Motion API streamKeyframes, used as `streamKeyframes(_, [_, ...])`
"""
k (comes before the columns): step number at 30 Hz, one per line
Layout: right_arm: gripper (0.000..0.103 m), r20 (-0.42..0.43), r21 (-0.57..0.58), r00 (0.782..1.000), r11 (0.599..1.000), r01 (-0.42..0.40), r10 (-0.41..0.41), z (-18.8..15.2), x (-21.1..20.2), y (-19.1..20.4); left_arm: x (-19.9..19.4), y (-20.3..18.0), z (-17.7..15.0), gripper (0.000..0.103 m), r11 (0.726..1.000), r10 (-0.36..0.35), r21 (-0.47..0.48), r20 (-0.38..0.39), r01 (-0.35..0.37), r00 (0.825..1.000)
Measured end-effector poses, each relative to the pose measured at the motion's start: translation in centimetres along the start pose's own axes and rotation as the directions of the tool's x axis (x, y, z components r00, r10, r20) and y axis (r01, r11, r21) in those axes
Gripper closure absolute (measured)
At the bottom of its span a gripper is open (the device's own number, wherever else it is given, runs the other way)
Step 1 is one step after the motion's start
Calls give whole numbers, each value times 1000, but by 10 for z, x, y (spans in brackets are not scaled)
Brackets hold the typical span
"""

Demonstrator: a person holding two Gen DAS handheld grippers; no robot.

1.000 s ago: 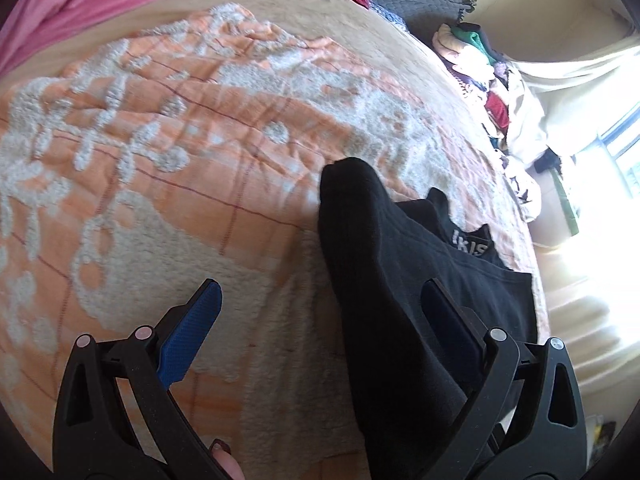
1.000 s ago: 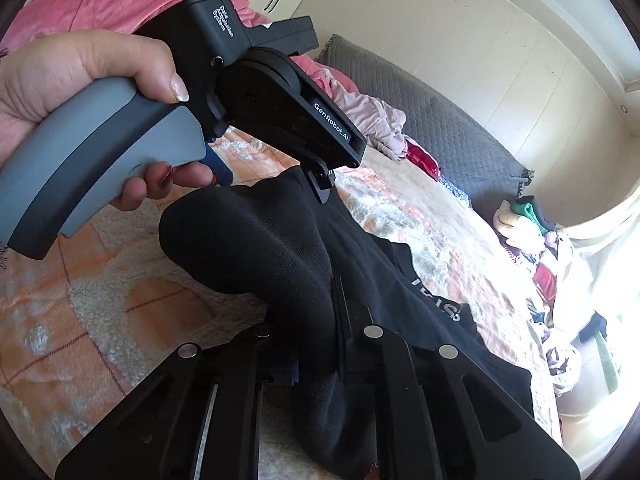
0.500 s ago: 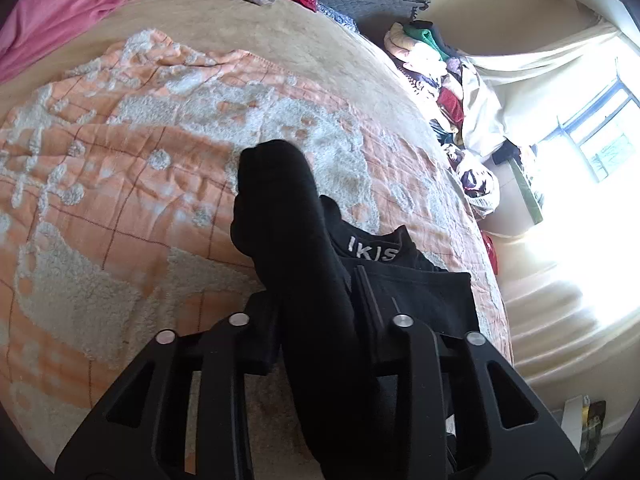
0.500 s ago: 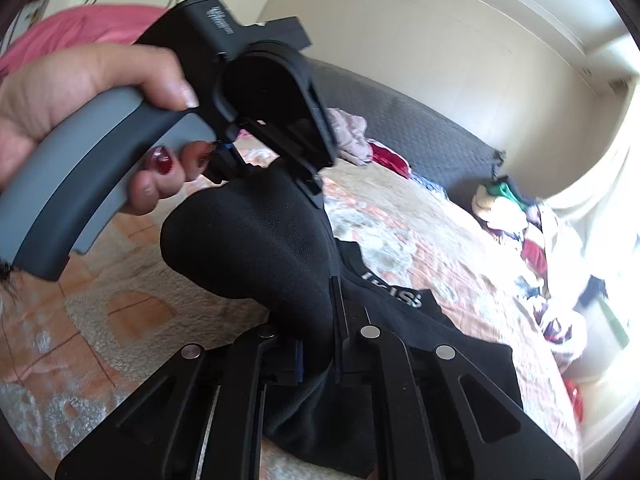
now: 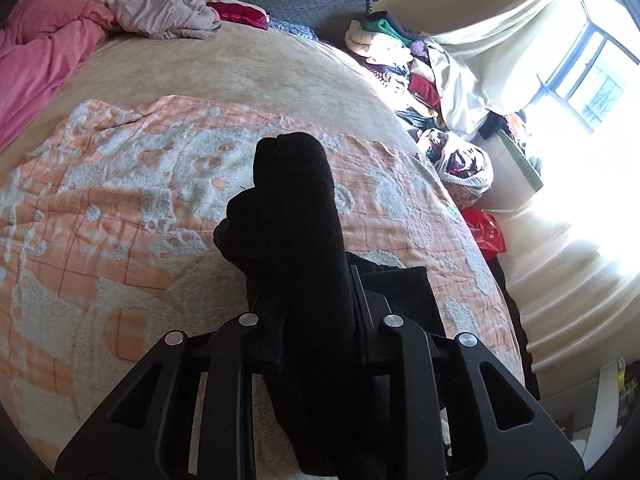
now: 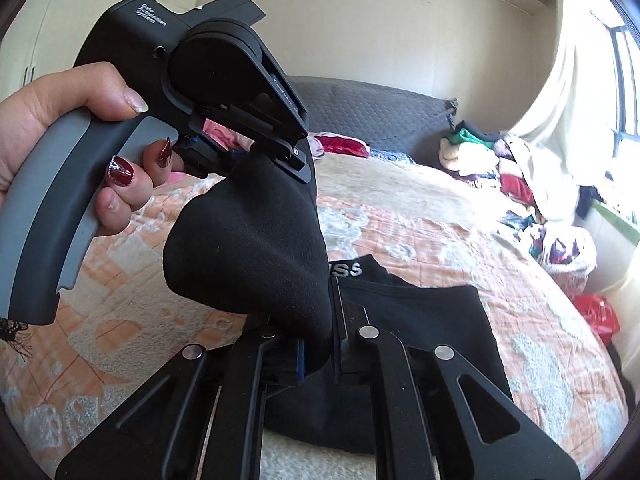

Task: Fold small clothes
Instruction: 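Lift the side edge with both tools and fold it over the other half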

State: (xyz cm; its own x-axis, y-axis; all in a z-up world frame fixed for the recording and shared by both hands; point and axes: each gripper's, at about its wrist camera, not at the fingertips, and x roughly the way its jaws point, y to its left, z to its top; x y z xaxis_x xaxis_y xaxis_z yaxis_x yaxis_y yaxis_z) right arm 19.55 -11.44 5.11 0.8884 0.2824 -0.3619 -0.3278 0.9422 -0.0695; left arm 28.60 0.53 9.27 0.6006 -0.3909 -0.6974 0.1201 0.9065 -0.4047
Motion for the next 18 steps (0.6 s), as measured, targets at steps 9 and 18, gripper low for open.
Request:
streamKeyframes(9, [95,-38,205,999,979,-18,26,-26,-12,-43,34,-43,-9,86,999,27,43,-53,-25,998])
streamKeyframes(18, [95,-82,492,988,868,-74,131,-54,-12,-91,79,-77,-20,86,994,85,77,-124,-76,989])
